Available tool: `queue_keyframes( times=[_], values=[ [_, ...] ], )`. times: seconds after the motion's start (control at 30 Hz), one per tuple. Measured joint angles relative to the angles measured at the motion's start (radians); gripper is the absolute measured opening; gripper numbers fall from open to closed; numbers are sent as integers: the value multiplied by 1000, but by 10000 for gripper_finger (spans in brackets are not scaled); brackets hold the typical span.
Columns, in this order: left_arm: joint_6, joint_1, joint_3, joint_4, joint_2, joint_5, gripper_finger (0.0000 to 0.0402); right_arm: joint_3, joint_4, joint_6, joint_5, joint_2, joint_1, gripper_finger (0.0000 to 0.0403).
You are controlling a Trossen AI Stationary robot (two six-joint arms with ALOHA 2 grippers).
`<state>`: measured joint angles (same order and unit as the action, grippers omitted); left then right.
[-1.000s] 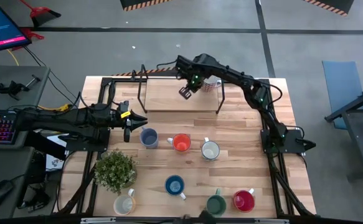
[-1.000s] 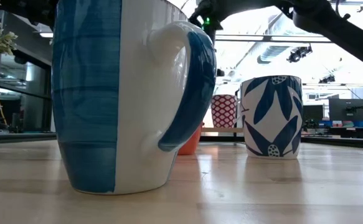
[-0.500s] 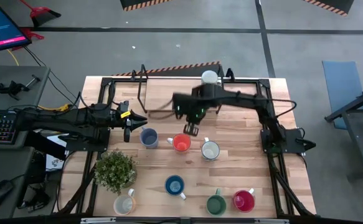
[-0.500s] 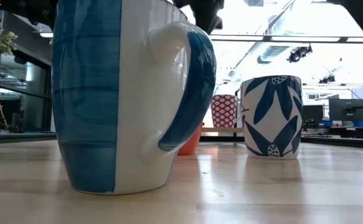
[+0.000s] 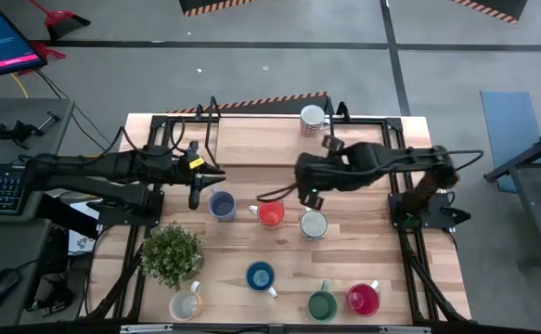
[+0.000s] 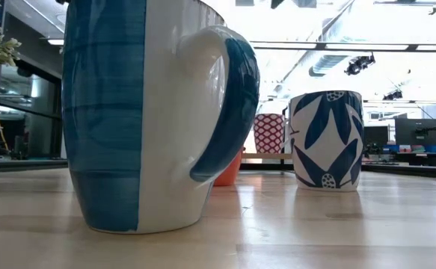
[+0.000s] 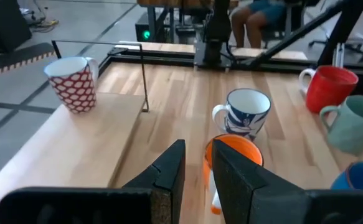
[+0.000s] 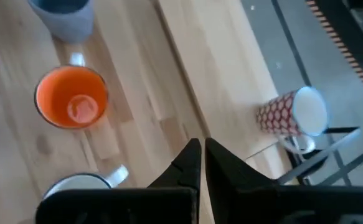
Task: Place coffee mugs
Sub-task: Put the light purple mug on the shelf
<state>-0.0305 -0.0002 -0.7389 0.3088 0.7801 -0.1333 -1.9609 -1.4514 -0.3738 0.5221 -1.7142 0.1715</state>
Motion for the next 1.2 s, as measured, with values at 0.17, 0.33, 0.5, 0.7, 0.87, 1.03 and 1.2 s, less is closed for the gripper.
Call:
queue_keyframes(
  times=[0.17, 0.33, 0.5, 0.7, 0.87, 1.03, 1.2],
  values=[
    [7, 0, -8, 25, 4, 0, 71, 524, 376, 24, -75, 295, -14, 2],
    [8, 0, -8, 66, -1, 0, 71, 946, 783, 7, -190, 609, -55, 2],
    [6, 0, -8, 65, 25, 0, 71, 1243, 1025, -1, -191, 810, -82, 2],
    [6, 0, -8, 63, 89, -9, 71, 1410, 1177, -37, -207, 894, -100, 2],
    [-116, 15, -8, 76, 164, 17, 72, 1441, 1183, 13, -246, 881, -100, 2],
    [-124, 37, -8, 117, 243, 80, 72, 1442, 1187, 29, -233, 876, -100, 3],
    [-146, 62, -15, 185, 274, 89, 72, 1442, 1179, 34, -235, 878, -100, 19]
  ],
)
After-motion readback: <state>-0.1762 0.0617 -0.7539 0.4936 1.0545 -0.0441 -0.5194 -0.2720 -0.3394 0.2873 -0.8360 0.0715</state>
